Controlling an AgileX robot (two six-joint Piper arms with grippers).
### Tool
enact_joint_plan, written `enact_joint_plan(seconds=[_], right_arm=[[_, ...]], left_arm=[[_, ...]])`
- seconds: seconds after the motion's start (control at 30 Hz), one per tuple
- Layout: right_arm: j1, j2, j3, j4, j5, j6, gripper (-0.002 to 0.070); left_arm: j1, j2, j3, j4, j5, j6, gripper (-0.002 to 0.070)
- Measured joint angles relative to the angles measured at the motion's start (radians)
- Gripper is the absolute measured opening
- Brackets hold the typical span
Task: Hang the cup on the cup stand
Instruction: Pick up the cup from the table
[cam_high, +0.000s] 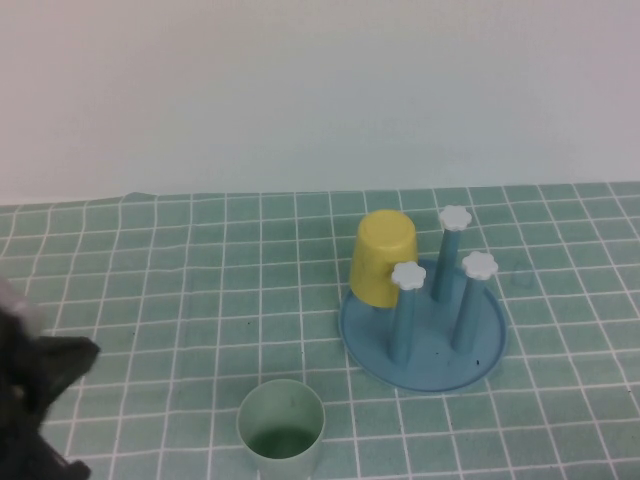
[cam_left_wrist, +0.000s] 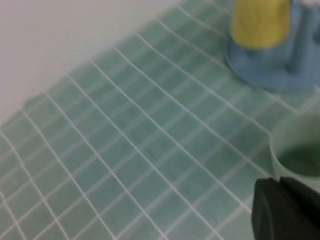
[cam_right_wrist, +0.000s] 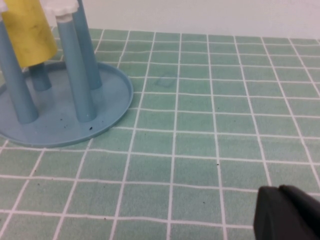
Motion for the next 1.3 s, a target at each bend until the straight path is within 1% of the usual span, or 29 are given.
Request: enact_joint_plan(seconds=[0.17,0.27,0.5,0.67,0.87,0.93,1.0,1.2,1.3], right_arm=[[0.0,0.0,0.0,0.0,0.0,0.0,-0.0001],[0.0,0.0,0.0,0.0,0.0,0.0,-0.0001],[0.0,0.0,0.0,0.01,0.0,0.0,-0.0001],[0.0,0.0,0.0,0.025,0.0,0.0,-0.0001],[0.0,0.0,0.0,0.039,0.003,0.0,-0.0001],[0.0,0.0,0.0,0.043,0.003,0.0,-0.0001],[0.0,0.0,0.0,0.043,0.003,0.0,-0.0001],[0.0,0.0,0.0,0.043,0.004,0.0,-0.0001],[0.0,0.0,0.0,0.043,0.004,0.0,-0.0001]], left_arm=[[0.0,0.187,-0.153,-0.098,0.196,0.221,0.0],[0.0,0.307,-0.236,-0.117,0.268,0.277,0.0],[0.0,0.531,-0.34,-0.16,0.272,0.323,0.0001],[0.0,0.663,-0.374,-0.205,0.324,0.434,0.0002],[0.0,0.771,-0.408,-0.291,0.334,0.491,-0.0001],[0.0,0.797,-0.425,-0.294,0.335,0.49,0.0022],[0.0,0.812,-0.444,-0.294,0.336,0.49,0.0066],[0.0,0.852,-0.509,-0.292,0.351,0.491,0.0263],[-0.005,0.89,-0.537,-0.289,0.39,0.491,0.0328]])
